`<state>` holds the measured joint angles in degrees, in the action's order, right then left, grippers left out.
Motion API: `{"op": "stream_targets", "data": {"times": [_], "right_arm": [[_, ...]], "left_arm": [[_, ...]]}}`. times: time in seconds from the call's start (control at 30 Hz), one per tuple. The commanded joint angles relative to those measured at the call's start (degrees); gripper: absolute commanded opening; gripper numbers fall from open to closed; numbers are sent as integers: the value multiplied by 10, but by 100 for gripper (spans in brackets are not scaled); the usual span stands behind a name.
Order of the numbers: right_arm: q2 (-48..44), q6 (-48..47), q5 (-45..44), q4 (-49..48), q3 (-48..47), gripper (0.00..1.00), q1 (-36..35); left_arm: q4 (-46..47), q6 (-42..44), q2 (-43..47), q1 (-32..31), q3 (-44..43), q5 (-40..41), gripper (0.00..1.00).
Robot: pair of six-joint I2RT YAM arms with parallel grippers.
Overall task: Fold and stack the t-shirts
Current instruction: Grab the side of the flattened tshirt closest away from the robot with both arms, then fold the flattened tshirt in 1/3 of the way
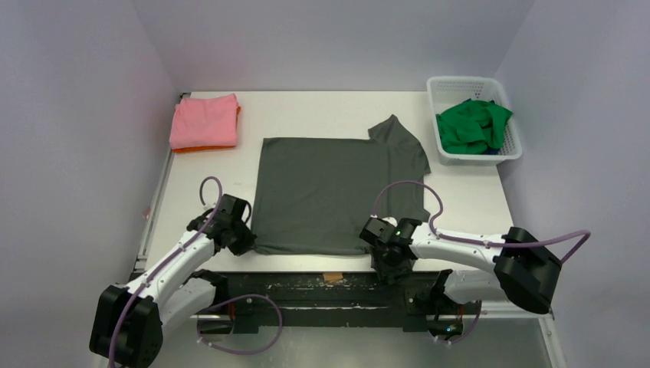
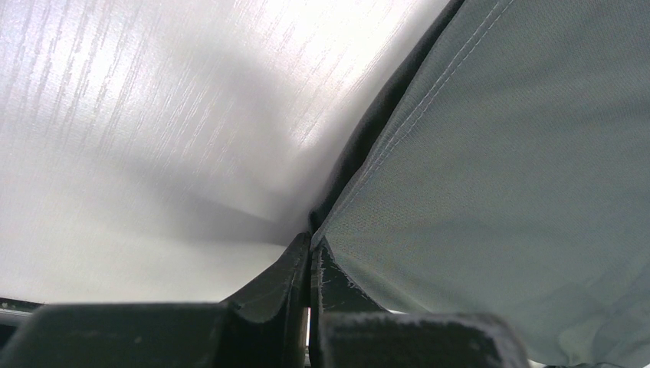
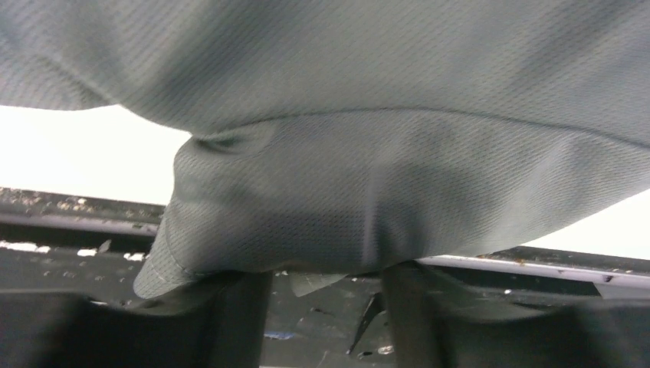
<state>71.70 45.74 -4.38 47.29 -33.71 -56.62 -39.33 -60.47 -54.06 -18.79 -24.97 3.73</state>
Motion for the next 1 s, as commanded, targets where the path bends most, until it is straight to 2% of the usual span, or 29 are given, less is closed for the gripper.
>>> {"op": "stream_targets", "data": {"times": [0.0,0.07,0.1,0.2,0.37,0.57,0.73,0.97], "right_arm": [[-7,49,-64,6,-4,30,-2],[-18,65,-83,24,-4,7,-3],[-24,71,-91,36,-5,0,-3],[-57,76,-104,81,-16,0,-3],[-110,61,-31,111,-23,0,-2],[-117,34,-81,124,-84,0,14],[-89,-44,-90,109,-141,0,98],[-38,-111,-104,73,-203,0,181]], "left_arm": [[-15,2,11,-1,-19,16,0],[-19,1,18,-1,-18,18,0],[-23,1,22,-1,-18,19,0],[-44,4,37,-1,-22,21,0],[-70,11,64,-1,-30,16,0],[-52,18,64,-1,-57,-10,0],[-43,20,16,0,-106,0,0],[-23,41,-103,23,-200,-7,0]]}}
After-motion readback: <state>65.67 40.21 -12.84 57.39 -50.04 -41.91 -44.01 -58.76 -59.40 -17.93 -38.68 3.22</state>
